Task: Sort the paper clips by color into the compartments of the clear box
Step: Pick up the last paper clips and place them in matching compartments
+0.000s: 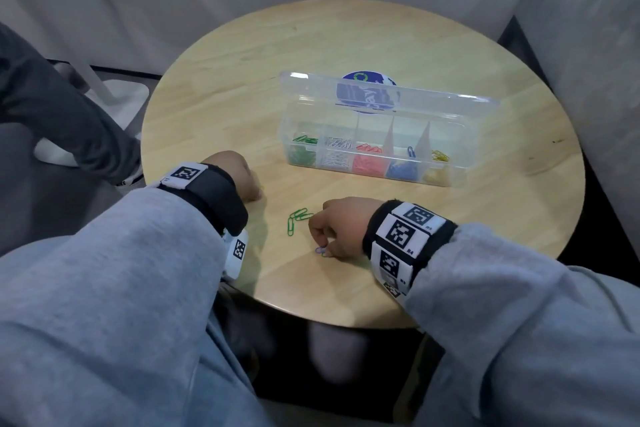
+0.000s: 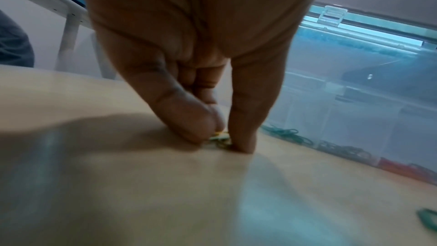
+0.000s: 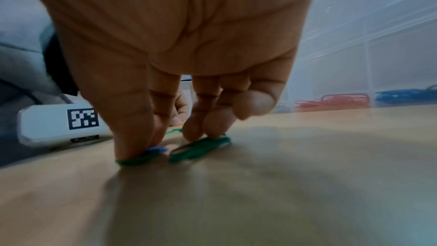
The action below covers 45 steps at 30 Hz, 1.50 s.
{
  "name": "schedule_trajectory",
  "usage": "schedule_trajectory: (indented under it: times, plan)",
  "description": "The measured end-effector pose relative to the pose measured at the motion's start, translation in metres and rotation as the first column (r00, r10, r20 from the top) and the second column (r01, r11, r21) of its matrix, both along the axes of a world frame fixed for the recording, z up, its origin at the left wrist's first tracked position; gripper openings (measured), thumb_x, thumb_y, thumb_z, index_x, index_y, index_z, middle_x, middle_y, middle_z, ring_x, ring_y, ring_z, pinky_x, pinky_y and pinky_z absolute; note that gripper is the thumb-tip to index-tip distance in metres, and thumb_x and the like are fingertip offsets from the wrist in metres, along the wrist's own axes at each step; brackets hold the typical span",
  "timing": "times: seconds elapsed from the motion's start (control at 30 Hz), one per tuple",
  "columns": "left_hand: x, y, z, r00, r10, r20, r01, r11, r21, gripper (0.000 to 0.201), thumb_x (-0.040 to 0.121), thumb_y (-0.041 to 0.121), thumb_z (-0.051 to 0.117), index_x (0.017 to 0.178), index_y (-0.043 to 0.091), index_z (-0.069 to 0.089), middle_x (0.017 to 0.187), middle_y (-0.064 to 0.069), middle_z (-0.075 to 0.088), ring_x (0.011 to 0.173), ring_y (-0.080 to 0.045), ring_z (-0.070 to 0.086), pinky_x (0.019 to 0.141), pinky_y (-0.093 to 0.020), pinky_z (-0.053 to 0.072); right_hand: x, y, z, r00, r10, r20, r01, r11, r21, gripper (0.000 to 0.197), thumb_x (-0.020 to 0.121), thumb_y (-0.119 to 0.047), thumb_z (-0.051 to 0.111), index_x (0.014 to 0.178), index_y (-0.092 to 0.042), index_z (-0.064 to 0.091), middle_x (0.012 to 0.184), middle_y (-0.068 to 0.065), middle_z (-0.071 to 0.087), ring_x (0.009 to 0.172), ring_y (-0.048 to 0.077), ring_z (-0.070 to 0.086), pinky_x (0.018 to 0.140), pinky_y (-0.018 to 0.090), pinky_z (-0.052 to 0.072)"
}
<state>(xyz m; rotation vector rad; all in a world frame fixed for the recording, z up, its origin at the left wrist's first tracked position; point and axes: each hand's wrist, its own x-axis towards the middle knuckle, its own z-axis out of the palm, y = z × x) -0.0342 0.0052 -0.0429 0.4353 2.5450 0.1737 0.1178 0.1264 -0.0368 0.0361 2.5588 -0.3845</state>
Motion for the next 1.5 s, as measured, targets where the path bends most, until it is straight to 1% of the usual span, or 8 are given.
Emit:
schedule_trajectory:
  times: [0.27, 0.43, 0.6, 0.83, 1.07, 1.17, 1.3, 1.5]
  plan:
    - [0.013, 0.004, 0.004, 0.997, -0.070, -0.023, 0.069, 0.996, -0.049, 0.026, 0.085, 0.019, 0.055, 0.101, 0.003, 0.068, 0.101, -0.013, 0.070, 0.093, -0.031, 0.064, 0.075, -0.031, 0.047, 0.004, 0.008, 0.003, 0.994, -0.020, 0.105, 0.010, 0.995, 0.100, 0.006, 0.086, -0.013, 0.052, 0.084, -0.018, 0.053, 0.077, -0.004, 0.050, 0.075, 0.017, 0.047, 0.051, 0.020, 0.033]
    - [0.016, 0.010, 0.005, 0.981, -0.172, -0.091, 0.159, 0.979, -0.131, 0.024, 0.083, 0.016, 0.055, 0.103, 0.009, 0.065, 0.106, -0.010, 0.067, 0.097, -0.028, 0.063, 0.071, -0.030, 0.046, 0.014, 0.037, 0.014, 0.962, -0.273, -0.022, 0.271, 0.960, -0.072, 0.019, 0.083, -0.014, 0.059, 0.068, -0.023, 0.051, 0.067, -0.012, 0.049, 0.067, 0.009, 0.048, 0.057, 0.017, 0.037]
    - [0.016, 0.012, 0.006, 0.981, -0.193, -0.036, 0.184, 0.967, -0.175, 0.024, 0.081, 0.022, 0.060, 0.098, 0.007, 0.068, 0.101, -0.011, 0.071, 0.077, -0.026, 0.058, 0.065, -0.028, 0.044, 0.023, 0.074, 0.039, 0.764, -0.561, -0.318, 0.490, 0.826, -0.279, 0.021, 0.086, -0.010, 0.053, 0.089, -0.028, 0.062, 0.061, -0.011, 0.048, 0.056, 0.006, 0.045, 0.052, 0.009, 0.035]
    - [0.022, 0.011, 0.011, 0.978, -0.210, -0.011, 0.206, 0.967, -0.150, 0.022, 0.077, 0.023, 0.063, 0.092, 0.008, 0.069, 0.094, -0.010, 0.071, 0.075, -0.026, 0.058, 0.065, -0.027, 0.045, 0.032, 0.100, 0.041, 0.551, -0.688, -0.472, 0.552, 0.725, -0.412, 0.013, 0.087, -0.009, 0.055, 0.082, -0.020, 0.060, 0.067, -0.014, 0.053, 0.059, 0.001, 0.048, 0.056, 0.007, 0.036]
    - [0.016, 0.005, 0.017, 0.969, -0.028, 0.244, -0.046, 0.955, 0.292, 0.015, 0.078, 0.008, 0.063, 0.063, 0.012, 0.061, 0.063, -0.005, 0.064, 0.054, -0.015, 0.056, 0.059, -0.021, 0.051, 0.030, 0.110, 0.026, 0.333, -0.820, -0.466, 0.604, 0.565, -0.562, 0.011, 0.086, -0.009, 0.057, 0.084, -0.019, 0.060, 0.078, -0.001, 0.062, 0.073, 0.017, 0.058, 0.078, 0.030, 0.050]
    - [0.016, 0.008, 0.025, 0.952, -0.014, 0.307, -0.128, 0.891, 0.436, 0.021, 0.083, 0.006, 0.062, 0.063, 0.012, 0.059, 0.064, -0.002, 0.061, 0.058, -0.011, 0.056, 0.049, -0.013, 0.049, 0.030, 0.113, 0.023, 0.247, -0.806, -0.538, 0.602, 0.562, -0.566, 0.010, 0.086, -0.012, 0.057, 0.085, -0.022, 0.060, 0.082, -0.003, 0.061, 0.067, 0.006, 0.054, 0.071, 0.020, 0.048]
    - [0.015, 0.008, 0.028, 0.956, -0.019, 0.292, -0.138, 0.852, 0.505, 0.022, 0.082, 0.011, 0.064, 0.061, 0.017, 0.060, 0.067, -0.002, 0.055, 0.064, -0.016, 0.047, 0.056, -0.021, 0.041, 0.027, 0.110, 0.012, 0.300, -0.755, -0.583, 0.592, 0.627, -0.507, 0.012, 0.086, -0.012, 0.057, 0.085, -0.023, 0.060, 0.086, -0.003, 0.063, 0.071, 0.006, 0.054, 0.068, 0.014, 0.042]
    - [0.019, 0.011, 0.030, 0.951, -0.057, 0.304, -0.136, 0.805, 0.578, 0.023, 0.080, 0.007, 0.066, 0.060, 0.015, 0.057, 0.060, -0.003, 0.048, 0.056, -0.014, 0.038, 0.052, -0.023, 0.031, 0.023, 0.103, 0.011, 0.374, -0.696, -0.613, 0.575, 0.693, -0.436, 0.014, 0.086, -0.016, 0.061, 0.099, -0.016, 0.064, 0.098, -0.005, 0.059, 0.090, 0.008, 0.054, 0.086, 0.022, 0.044]
